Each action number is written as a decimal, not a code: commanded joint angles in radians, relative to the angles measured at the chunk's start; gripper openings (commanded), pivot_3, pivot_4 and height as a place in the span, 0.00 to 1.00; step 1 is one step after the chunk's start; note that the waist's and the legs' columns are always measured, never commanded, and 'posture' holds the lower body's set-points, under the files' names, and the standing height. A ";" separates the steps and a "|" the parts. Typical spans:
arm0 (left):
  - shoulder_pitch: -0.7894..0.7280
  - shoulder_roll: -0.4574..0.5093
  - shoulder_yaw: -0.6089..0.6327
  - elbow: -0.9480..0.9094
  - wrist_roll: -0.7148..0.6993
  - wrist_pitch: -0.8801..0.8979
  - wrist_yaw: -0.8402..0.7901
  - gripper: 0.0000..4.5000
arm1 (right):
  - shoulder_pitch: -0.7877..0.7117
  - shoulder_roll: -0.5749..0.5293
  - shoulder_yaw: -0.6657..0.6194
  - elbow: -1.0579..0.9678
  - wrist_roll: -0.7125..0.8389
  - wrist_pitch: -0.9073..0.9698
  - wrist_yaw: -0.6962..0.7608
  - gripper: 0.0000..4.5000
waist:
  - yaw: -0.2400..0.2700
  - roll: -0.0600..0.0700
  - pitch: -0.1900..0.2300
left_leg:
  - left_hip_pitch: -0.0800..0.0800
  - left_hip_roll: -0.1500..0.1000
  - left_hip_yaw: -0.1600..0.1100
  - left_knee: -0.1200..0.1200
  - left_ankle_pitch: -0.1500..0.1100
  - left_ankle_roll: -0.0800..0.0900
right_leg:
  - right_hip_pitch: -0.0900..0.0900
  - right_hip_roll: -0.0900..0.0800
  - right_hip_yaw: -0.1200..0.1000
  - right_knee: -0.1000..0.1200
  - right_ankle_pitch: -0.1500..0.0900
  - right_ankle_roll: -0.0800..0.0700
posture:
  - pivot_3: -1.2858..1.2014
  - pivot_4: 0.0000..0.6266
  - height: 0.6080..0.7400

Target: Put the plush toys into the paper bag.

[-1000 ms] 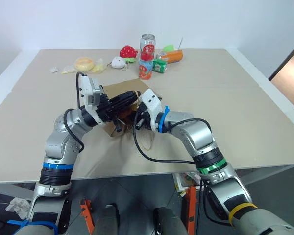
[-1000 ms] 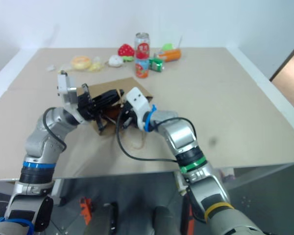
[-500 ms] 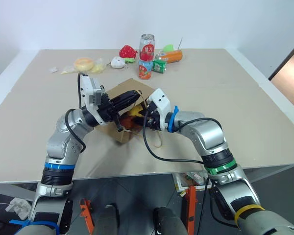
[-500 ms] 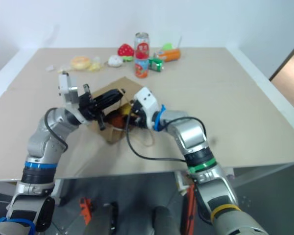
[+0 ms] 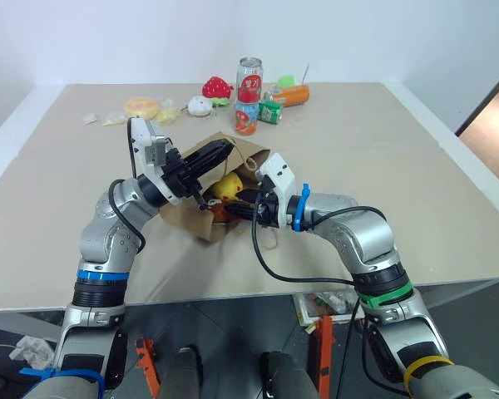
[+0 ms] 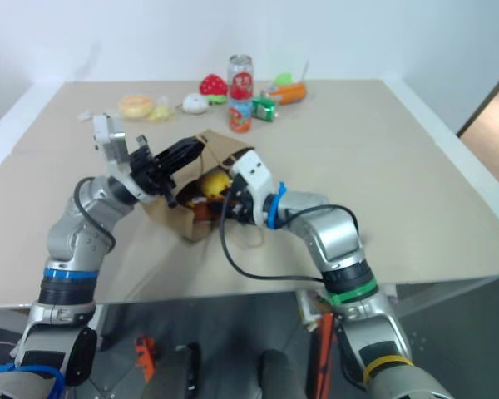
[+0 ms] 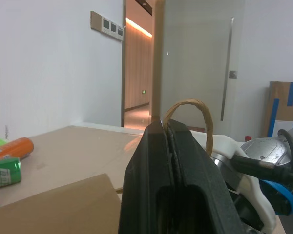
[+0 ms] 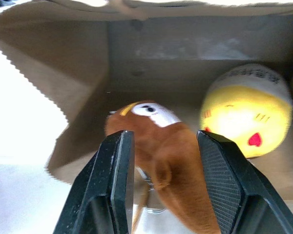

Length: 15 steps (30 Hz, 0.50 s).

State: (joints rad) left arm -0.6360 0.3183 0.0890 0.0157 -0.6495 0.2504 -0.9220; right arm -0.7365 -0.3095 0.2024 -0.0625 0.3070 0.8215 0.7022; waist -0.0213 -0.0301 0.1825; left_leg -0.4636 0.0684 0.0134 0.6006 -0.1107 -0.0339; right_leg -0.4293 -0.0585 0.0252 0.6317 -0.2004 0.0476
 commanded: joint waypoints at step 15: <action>-0.020 -0.008 0.024 -0.022 -0.022 0.000 0.011 0.00 | 0.184 -0.234 -0.144 -0.098 0.041 0.044 0.020 0.51 | -0.003 0.000 0.000 | 0.001 0.000 0.000 0.000 0.000 0.000 | 0.000 0.000 0.000 0.000 0.000 0.000 | 0.52 0.24 1.00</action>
State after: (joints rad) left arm -0.6360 0.3081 0.0972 0.0159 -0.6608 0.2602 -0.9048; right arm -0.5771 -0.5833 0.0222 -0.0959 0.3346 0.8405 0.7447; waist -0.0247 -0.0304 0.1824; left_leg -0.4625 0.0684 0.0131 0.6001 -0.1108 -0.0339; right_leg -0.4295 -0.0580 0.0257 0.6318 -0.2008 0.0473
